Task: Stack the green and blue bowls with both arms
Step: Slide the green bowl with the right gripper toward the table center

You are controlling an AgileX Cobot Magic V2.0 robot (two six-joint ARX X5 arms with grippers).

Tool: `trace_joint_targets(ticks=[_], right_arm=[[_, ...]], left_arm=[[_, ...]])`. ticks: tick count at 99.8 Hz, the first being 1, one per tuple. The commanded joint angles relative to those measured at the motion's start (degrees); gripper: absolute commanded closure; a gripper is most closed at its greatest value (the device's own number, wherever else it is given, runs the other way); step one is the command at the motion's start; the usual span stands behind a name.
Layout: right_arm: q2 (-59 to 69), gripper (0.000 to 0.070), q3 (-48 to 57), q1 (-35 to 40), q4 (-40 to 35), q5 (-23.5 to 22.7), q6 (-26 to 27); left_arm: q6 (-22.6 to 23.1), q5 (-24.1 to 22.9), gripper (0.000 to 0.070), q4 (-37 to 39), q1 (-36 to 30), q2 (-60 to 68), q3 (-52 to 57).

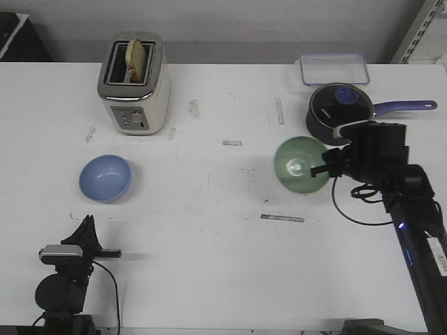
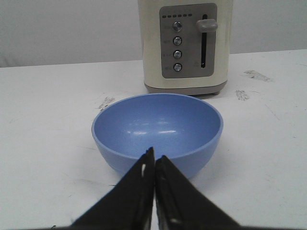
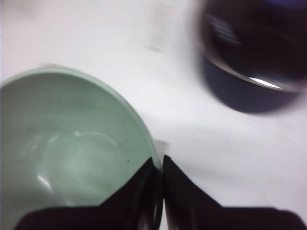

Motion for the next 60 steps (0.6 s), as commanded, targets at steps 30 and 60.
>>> trace_joint_targets(ticks=[30,60], right_arm=[[7.93,0.07,0.63,27.21,-0.17,1.81,7.52],[17.75,0.07,0.63,33.11,1.51,3.61,7.15]], left_arm=[[-0.13,0.07,0.0698,0.7,0.04,-0.11,-1.25],[-0.13,0.07,0.0698,0.7,0.04,-0.11,-1.25]])
